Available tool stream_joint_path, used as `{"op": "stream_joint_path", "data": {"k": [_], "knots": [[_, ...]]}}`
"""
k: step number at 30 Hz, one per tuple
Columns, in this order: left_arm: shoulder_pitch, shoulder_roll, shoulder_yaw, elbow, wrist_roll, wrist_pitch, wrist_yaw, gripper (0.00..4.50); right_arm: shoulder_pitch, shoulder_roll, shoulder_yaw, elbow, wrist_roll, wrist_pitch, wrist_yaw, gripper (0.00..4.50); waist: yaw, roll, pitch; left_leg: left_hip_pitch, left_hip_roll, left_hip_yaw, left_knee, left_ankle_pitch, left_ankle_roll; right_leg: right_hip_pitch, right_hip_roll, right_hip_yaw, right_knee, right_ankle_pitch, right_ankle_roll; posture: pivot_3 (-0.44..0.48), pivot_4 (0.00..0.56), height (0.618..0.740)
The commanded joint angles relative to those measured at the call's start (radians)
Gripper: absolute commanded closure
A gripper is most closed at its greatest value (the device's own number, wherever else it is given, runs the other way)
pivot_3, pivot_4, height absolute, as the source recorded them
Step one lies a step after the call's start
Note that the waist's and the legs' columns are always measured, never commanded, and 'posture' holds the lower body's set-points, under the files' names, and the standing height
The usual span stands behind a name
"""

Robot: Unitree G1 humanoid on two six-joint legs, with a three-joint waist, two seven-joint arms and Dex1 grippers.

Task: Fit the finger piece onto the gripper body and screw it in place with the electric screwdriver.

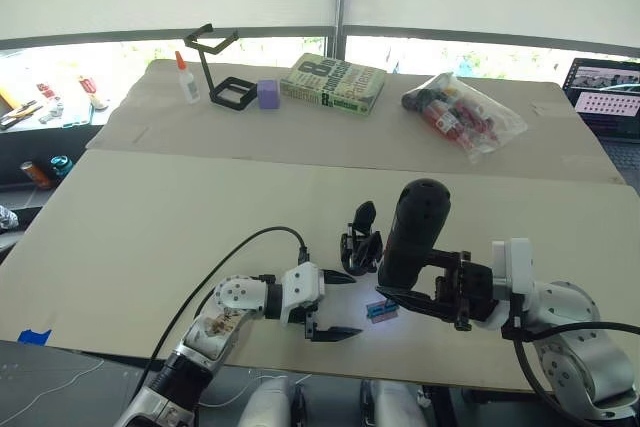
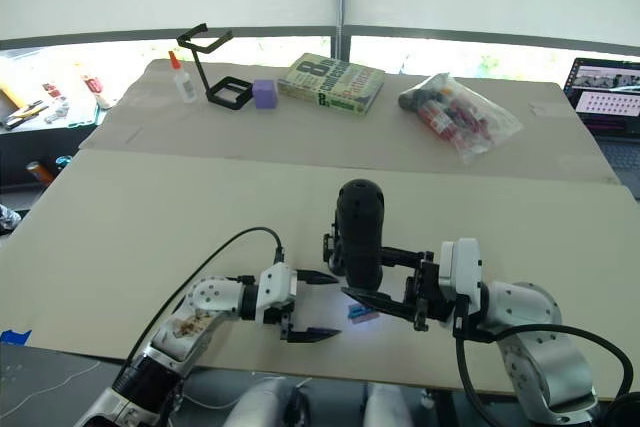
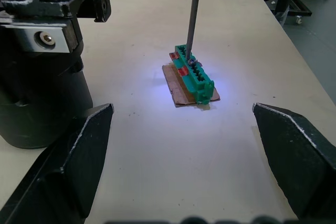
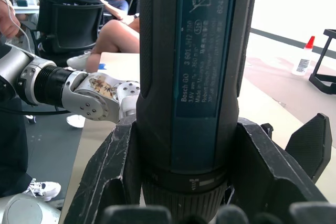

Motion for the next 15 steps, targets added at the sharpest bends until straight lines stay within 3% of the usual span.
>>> {"op": "stream_joint_path", "data": {"k": [1, 15], "knots": [[0.018, -0.007, -0.033, 0.039, 0.018, 0.022, 0.005, 0.01, -0.018, -0.003, -0.008, -0.035, 0.03, -0.005, -0.006, 2.57, 0.0, 0.0, 0.0, 0.0, 0.0, 0.0, 0.0, 0.0, 0.0, 0.0, 0.0, 0.0, 0.0, 0.0, 0.0, 0.0, 0.15, 0.74], [0.017, -0.012, -0.032, 0.048, 0.02, 0.019, 0.006, 0.01, -0.027, -0.005, -0.006, -0.035, 0.028, 0.001, -0.013, 2.57, 0.009, 0.0, 0.0, 0.0, 0.0, 0.0, 0.0, 0.0, 0.0, 0.0, 0.0, 0.0, 0.0, 0.0, 0.0, 0.0, 0.15, 0.74]]}}
